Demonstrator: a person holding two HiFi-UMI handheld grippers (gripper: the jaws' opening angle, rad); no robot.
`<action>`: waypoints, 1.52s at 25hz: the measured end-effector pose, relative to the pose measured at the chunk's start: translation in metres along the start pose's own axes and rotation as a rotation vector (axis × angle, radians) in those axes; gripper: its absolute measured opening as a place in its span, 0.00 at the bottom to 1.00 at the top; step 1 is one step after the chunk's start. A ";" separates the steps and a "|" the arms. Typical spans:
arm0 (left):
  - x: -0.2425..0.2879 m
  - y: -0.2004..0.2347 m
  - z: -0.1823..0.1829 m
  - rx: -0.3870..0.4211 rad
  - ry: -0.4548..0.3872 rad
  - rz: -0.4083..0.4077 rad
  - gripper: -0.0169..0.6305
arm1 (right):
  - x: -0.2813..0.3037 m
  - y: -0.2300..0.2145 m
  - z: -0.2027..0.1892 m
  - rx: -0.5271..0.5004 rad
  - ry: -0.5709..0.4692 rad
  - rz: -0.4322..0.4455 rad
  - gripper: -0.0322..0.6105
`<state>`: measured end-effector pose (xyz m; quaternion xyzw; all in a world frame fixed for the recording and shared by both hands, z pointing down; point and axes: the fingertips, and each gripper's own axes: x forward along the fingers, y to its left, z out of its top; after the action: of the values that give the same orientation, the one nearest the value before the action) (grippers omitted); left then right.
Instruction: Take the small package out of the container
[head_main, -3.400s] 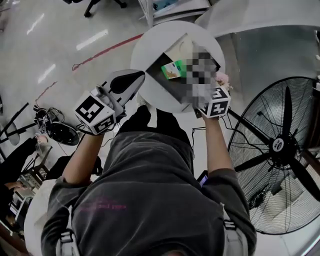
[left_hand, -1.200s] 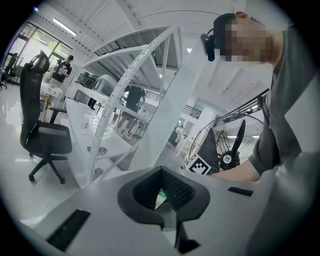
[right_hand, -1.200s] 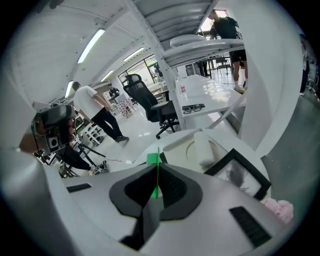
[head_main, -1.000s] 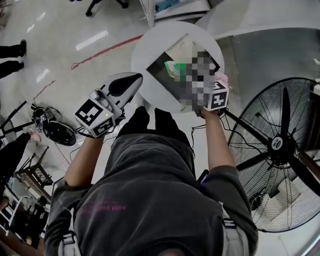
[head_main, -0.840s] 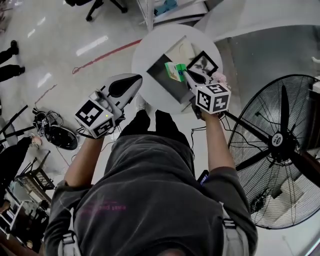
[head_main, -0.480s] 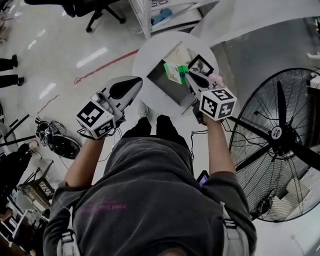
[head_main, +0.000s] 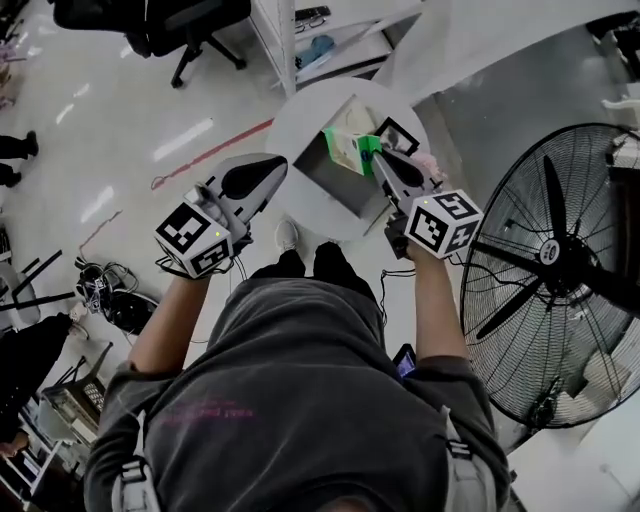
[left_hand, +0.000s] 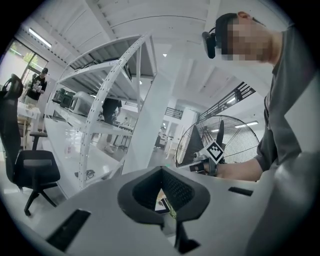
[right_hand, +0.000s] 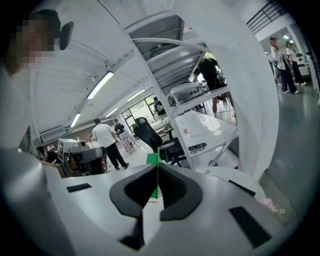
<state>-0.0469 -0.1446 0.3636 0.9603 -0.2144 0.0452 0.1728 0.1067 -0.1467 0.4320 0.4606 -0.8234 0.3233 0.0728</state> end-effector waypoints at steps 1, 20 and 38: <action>0.000 -0.001 0.001 0.003 -0.002 -0.003 0.05 | -0.003 0.002 0.003 0.005 -0.013 0.003 0.09; -0.001 -0.010 0.031 0.032 -0.032 -0.020 0.05 | -0.048 0.042 0.063 -0.003 -0.192 0.046 0.09; 0.008 -0.010 0.027 0.014 -0.050 -0.014 0.05 | -0.057 0.045 0.077 -0.013 -0.218 0.074 0.09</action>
<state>-0.0345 -0.1484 0.3367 0.9637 -0.2118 0.0216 0.1609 0.1161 -0.1359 0.3276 0.4617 -0.8450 0.2687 -0.0261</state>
